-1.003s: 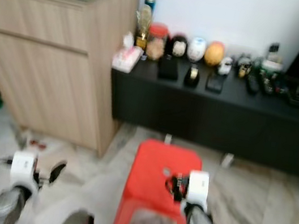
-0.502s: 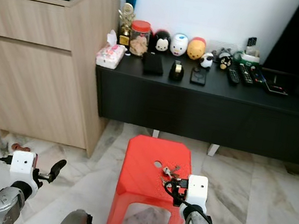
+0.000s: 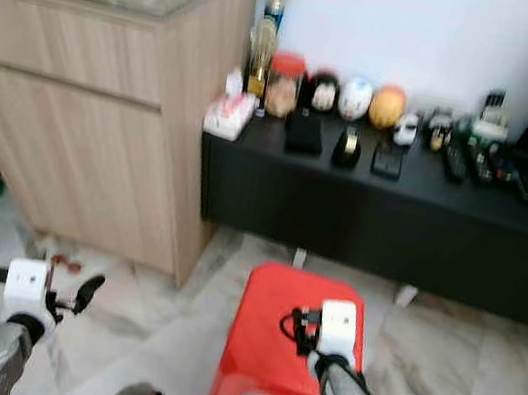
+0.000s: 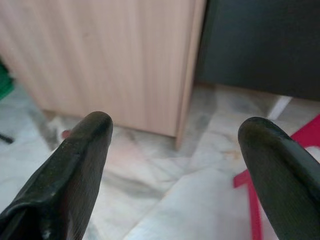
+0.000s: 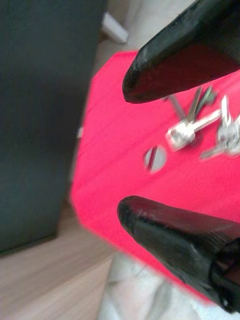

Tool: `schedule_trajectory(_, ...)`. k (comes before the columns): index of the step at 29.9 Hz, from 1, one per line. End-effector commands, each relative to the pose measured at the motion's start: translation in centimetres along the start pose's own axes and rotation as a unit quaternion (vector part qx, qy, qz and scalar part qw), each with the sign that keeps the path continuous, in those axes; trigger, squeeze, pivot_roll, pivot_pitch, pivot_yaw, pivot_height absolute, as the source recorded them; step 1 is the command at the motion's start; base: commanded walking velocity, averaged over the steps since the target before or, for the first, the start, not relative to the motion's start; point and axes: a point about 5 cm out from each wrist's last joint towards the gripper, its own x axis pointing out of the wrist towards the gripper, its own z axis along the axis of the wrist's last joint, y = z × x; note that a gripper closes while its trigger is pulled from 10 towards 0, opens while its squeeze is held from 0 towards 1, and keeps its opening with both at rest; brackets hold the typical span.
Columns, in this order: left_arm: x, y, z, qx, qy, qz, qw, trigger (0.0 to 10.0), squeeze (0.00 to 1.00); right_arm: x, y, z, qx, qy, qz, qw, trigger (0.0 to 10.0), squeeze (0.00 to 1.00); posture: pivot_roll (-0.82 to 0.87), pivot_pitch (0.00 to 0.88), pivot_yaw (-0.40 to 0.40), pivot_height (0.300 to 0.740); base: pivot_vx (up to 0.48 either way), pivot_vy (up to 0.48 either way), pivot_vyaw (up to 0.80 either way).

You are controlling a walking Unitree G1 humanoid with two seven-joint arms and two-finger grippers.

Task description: Hang keys on a hook

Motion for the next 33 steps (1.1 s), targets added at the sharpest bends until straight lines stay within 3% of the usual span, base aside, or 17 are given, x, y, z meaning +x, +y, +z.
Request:
schedule_trajectory(1,0.1,0.1,0.2,0.005,0.001,-0.001,1.000,10.0,0.00,0.2,0.2,0.4,0.000,-0.006,0.003,1.000,10.0,0.00,0.13,0.000,-0.034,0.642,0.326,0.000,0.00)
schedule_trajectory(15,0.0,0.0,0.1,0.009,0.000,-0.006,1.000,10.0,0.00,0.1,-0.4,-0.1,0.007,0.019,-0.020,1.000,10.0,0.00,0.12,0.005,-0.033,0.642,0.069,0.000,0.11)
schedule_trajectory(27,-1.2,-0.4,1.2,0.023,-0.041,-0.025,0.999,10.0,0.00,0.7,1.1,-0.2,0.003,0.066,0.014,0.998,10.0,0.00,0.15,0.159,-0.041,0.642,0.000,0.000,0.00)
schedule_trajectory(33,-1.6,-0.9,3.3,0.026,-0.082,-0.031,0.996,10.0,0.00,1.3,2.7,0.6,0.003,0.055,0.042,0.998,10.0,0.00,0.18,0.248,-0.062,0.642,0.000,0.000,0.00)
